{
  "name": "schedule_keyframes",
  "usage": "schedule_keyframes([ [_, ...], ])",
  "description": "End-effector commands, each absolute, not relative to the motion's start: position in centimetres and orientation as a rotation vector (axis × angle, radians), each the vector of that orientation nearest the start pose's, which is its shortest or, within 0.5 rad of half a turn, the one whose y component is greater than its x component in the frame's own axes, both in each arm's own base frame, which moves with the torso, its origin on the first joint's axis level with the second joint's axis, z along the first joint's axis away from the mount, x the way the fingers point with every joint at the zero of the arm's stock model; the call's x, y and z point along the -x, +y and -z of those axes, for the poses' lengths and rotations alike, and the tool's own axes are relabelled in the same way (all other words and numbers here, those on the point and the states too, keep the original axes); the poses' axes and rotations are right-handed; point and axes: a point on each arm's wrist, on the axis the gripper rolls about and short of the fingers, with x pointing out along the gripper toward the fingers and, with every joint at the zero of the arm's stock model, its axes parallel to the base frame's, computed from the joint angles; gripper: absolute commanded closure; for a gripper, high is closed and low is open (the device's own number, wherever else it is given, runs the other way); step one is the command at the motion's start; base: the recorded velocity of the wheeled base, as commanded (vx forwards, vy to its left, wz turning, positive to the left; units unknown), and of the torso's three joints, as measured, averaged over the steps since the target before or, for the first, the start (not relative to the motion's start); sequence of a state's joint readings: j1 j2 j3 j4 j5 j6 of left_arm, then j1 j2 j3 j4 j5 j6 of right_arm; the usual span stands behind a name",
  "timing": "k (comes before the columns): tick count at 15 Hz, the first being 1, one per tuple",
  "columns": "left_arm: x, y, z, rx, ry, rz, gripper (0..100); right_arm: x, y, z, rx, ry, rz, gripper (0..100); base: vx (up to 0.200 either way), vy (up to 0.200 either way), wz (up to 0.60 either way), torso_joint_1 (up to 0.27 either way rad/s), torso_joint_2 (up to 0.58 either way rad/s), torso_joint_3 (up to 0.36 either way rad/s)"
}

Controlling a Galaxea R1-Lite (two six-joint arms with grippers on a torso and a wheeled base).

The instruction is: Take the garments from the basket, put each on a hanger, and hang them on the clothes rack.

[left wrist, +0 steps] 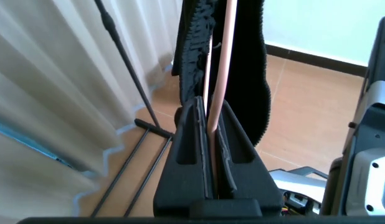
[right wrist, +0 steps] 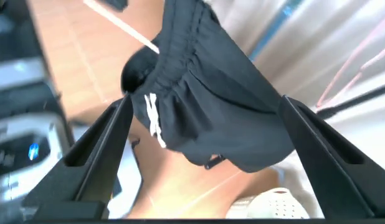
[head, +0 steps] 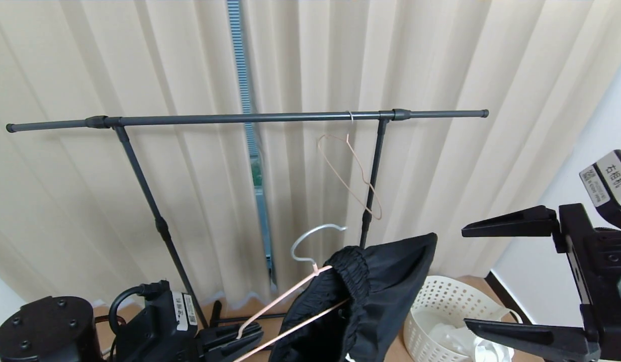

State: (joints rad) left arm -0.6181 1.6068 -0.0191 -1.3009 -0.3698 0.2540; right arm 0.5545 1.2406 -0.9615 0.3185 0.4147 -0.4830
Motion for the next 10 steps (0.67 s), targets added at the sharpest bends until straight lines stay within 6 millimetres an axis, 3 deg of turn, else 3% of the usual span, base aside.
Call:
schedule_keyframes([
  [1,-14.0,-11.5,-9.5,-0.27,0.171,1.04,100,-18.1,10.0,-24.2,0.523,0.452,-1.172,0,0.0,0.0,0.0,0.0,0.0,0.0],
  [5,-13.3,-12.7,-9.2,-0.284,0.176,1.114,100,-21.3,11.6,-23.1,0.604,0.498,-1.404,0,0.0,0.0,0.0,0.0,0.0,0.0],
  [10,-13.1,-12.9,-9.1,-0.285,0.177,1.13,100,-23.4,12.8,-22.3,0.558,0.517,-1.462,0,0.0,0.0,0.0,0.0,0.0,0.0],
])
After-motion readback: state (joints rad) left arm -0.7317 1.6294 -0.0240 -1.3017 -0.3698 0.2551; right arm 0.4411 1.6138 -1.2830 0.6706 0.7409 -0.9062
